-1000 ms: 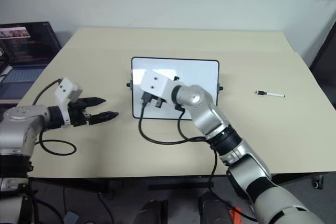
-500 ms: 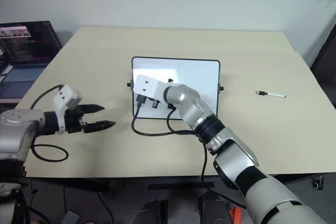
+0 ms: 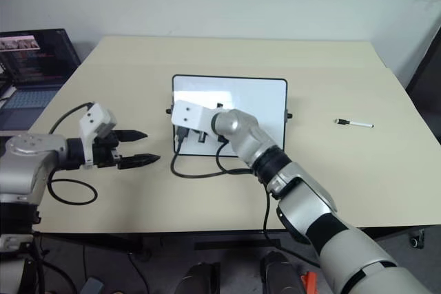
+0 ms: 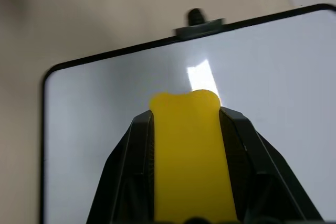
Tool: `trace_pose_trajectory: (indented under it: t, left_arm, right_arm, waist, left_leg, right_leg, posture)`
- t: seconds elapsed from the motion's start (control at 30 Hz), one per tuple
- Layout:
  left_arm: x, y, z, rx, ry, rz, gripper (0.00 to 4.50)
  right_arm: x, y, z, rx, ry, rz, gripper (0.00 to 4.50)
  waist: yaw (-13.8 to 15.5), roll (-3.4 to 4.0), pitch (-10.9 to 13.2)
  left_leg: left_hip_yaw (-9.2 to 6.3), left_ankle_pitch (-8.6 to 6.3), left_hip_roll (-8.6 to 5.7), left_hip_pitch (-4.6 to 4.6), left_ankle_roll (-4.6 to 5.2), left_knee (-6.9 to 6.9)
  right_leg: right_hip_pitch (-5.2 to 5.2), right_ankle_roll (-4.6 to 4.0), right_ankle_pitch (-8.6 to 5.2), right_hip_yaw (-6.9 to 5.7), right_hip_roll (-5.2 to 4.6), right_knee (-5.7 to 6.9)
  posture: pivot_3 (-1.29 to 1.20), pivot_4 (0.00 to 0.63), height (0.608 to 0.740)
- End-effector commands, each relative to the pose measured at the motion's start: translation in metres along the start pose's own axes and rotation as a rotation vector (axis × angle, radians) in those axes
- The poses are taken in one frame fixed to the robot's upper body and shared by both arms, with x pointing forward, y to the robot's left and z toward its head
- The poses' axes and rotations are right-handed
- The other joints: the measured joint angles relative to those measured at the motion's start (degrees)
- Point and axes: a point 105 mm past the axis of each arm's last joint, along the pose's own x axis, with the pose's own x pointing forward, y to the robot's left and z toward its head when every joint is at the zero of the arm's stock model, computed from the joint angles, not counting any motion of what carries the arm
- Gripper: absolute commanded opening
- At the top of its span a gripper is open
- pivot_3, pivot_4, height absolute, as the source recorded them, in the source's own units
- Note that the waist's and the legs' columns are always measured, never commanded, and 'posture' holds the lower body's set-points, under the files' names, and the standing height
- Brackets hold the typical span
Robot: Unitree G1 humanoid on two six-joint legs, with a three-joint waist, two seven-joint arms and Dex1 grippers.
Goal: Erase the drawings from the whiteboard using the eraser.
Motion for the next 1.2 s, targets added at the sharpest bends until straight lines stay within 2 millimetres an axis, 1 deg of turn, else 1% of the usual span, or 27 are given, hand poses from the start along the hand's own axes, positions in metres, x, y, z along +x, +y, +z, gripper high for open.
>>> trace_pose_trajectory:
  t: [0.03, 0.1, 0.27, 0.37, 0.47, 0.5, 0.6, 0.7, 0.8, 0.87, 0.97, 1.0, 1.2]
  left_arm:
    - [-0.005, 0.002, -0.001, 0.006, 0.002, 0.015, 4.5]
    - [-0.006, 0.001, -0.002, 0.004, 0.003, 0.014, 4.5]
    - [-0.007, 0.001, -0.001, 0.003, -0.001, 0.016, 4.5]
    - [-0.007, 0.0, -0.001, 0.002, -0.002, 0.016, 4.5]
    - [-0.006, -0.001, 0.0, 0.003, -0.005, 0.015, 4.5]
    - [-0.006, -0.001, 0.0, 0.003, -0.006, 0.015, 4.5]
    - [-0.005, 0.0, 0.001, 0.004, -0.008, 0.014, 4.5]
    - [-0.004, 0.0, 0.002, 0.005, -0.011, 0.012, 4.5]
    - [-0.003, -0.001, 0.003, 0.005, -0.014, 0.009, 4.5]
    - [-0.002, -0.001, 0.003, 0.006, -0.015, 0.007, 4.5]
    - [-0.002, -0.001, 0.003, 0.006, -0.019, 0.004, 4.5]
    - [-0.001, -0.001, 0.004, 0.006, -0.02, 0.004, 4.5]
    - [0.0, -0.002, 0.004, 0.004, -0.023, 0.002, 4.5]
  right_arm:
    - [0.001, -0.008, 0.014, -0.007, -0.047, -0.036, 1.38]
    - [0.003, -0.001, 0.013, -0.011, -0.04, -0.011, 1.38]
    - [0.008, 0.028, -0.002, -0.035, -0.005, 0.098, 1.38]
    - [0.009, 0.038, -0.007, -0.031, 0.011, 0.132, 1.38]
    - [0.01, 0.041, -0.011, -0.029, 0.018, 0.139, 1.38]
    - [0.009, 0.039, -0.01, -0.031, 0.015, 0.127, 1.38]
    - [0.005, 0.011, 0.0, -0.027, -0.014, 0.027, 1.38]
    - [0.0, -0.013, 0.004, -0.015, -0.024, -0.065, 1.38]
    - [-0.005, -0.028, -0.005, 0.005, -0.011, -0.123, 1.38]
    - [-0.006, -0.03, -0.011, 0.011, 0.0, -0.128, 1.38]
    - [-0.003, -0.014, -0.019, 0.002, 0.015, -0.066, 1.38]
    - [0.0, -0.003, -0.019, -0.006, 0.015, -0.025, 1.38]
    - [0.007, 0.037, -0.018, -0.025, 0.021, 0.125, 1.38]
  waist:
    - [0.0, 0.0, 0.0]
    - [0.0, 0.0, 0.0]
    - [0.0, -0.01, 0.0]
    - [0.0, -0.01, 0.0]
    - [0.0, -0.01, 0.0]
    - [0.0, -0.01, 0.0]
    - [0.0, -0.01, 0.0]
    - [0.1, 0.0, 0.0]
    - [0.1, -0.01, 0.0]
    - [0.1, -0.01, 0.0]
    - [0.0, -0.01, 0.0]
    - [0.0, -0.02, 0.0]
    - [0.0, -0.03, 0.0]
  left_leg:
    - [0.01, 0.0, 0.0, 0.0, 0.0, 0.0]
    - [0.0, 0.0, 0.0, -0.01, 0.0, -0.04]
    - [-0.02, 0.0, 0.0, 0.0, 0.0, -0.11]
    - [-0.02, 0.0, 0.0, 0.01, 0.0, -0.11]
    - [-0.02, 0.01, 0.0, 0.04, 0.0, -0.08]
    - [-0.02, 0.01, 0.0, 0.07, -0.01, -0.07]
    - [-0.02, 0.03, 0.0, 0.12, -0.04, -0.06]
    - [-0.03, 0.05, 0.0, 0.11, -0.07, -0.06]
    - [-0.03, 0.06, -0.01, 0.09, -0.09, -0.06]
    - [-0.02, 0.05, -0.01, 0.1, -0.09, -0.09]
    - [-0.03, 0.05, 0.0, 0.12, -0.08, -0.13]
    - [-0.02, 0.05, 0.0, 0.13, -0.08, -0.13]
    - [-0.01, 0.07, 0.0, 0.28, -0.08, -0.12]
  right_leg:
    - [0.0, 0.0, 0.0, 0.01, 0.0, 0.0]
    - [-0.01, -0.03, 0.01, 0.0, 0.0, -0.01]
    - [-0.02, -0.1, 0.02, -0.01, 0.0, 0.0]
    - [-0.02, -0.03, -0.02, -0.01, 0.0, 0.01]
    - [0.0, -0.03, -0.02, -0.01, 0.0, 0.03]
    - [0.04, -0.03, -0.02, -0.01, 0.0, 0.03]
    - [0.09, -0.03, -0.02, -0.01, 0.0, 0.03]
    - [0.08, -0.03, -0.02, -0.02, 0.0, 0.04]
    - [0.08, -0.03, -0.02, -0.01, -0.01, 0.01]
    - [0.08, -0.06, -0.01, -0.01, -0.01, 0.01]
    - [0.08, -0.1, 0.0, -0.02, -0.01, 0.02]
    - [0.08, -0.07, -0.02, -0.01, 0.0, 0.03]
    - [0.17, -0.05, -0.03, 0.01, 0.01, 0.07]
  posture:
    - [0.0, 0.15, 0.74]
    - [0.0, 0.15, 0.74]
    - [0.0, 0.15, 0.74]
    - [0.0, 0.15, 0.74]
    - [0.0, 0.15, 0.74]
    - [0.0, 0.15, 0.74]
    - [0.0, 0.15, 0.74]
    - [0.0, 0.15, 0.74]
    - [0.0, 0.15, 0.74]
    - [0.0, 0.15, 0.74]
    - [0.0, 0.15, 0.74]
    - [0.0, 0.15, 0.74]
    - [0.0, 0.15, 0.74]
